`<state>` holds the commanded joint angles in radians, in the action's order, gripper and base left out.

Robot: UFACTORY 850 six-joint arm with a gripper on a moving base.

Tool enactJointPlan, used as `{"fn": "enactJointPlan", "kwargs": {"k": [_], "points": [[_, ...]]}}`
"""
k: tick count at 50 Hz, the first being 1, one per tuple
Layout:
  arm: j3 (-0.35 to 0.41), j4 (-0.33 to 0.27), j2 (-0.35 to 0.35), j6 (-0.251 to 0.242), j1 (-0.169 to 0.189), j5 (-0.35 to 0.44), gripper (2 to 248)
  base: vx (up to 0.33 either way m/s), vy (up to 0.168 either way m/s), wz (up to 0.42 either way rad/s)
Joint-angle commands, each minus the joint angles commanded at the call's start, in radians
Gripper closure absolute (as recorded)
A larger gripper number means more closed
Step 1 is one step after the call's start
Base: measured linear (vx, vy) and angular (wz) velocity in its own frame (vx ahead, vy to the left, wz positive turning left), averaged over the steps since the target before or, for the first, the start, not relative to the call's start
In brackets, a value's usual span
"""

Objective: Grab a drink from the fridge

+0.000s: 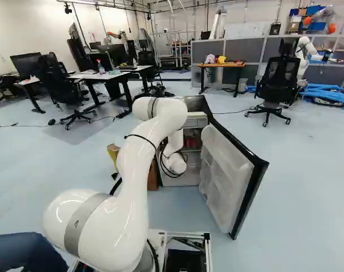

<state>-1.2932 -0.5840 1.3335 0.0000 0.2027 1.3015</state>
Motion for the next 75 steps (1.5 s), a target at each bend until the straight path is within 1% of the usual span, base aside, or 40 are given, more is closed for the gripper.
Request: {"fn": "enactJointPlan", "kwargs": {"k": [34,48,49,53,54,58,59,75], "points": [[-0.100,0.000,0.050,0.000,-0.029,0.000,77,0.000,0.000,0.000],[-0.104,0.000,0.052,0.000,-0.030,0.000,77,0.000,0.000,0.000],[-0.104,0.000,0.052,0.000,-0.030,0.000,110,0.000,0.000,0.000],[-0.104,0.000,0.052,0.000,-0.030,0.000,110,0.000,0.000,0.000],[-0.104,0.000,0.052,0.000,-0.030,0.000,146,0.000,0.000,0.000],[-0.104,0.000,0.052,0.000,-0.030,0.000,146,0.000,0.000,0.000],[-0.104,0.000,0.052,0.000,-0.030,0.000,158,0.000,0.000,0.000],[-0.092,0.000,0.046,0.000,-0.029,0.000,158,0.000,0.000,0.000]]}}
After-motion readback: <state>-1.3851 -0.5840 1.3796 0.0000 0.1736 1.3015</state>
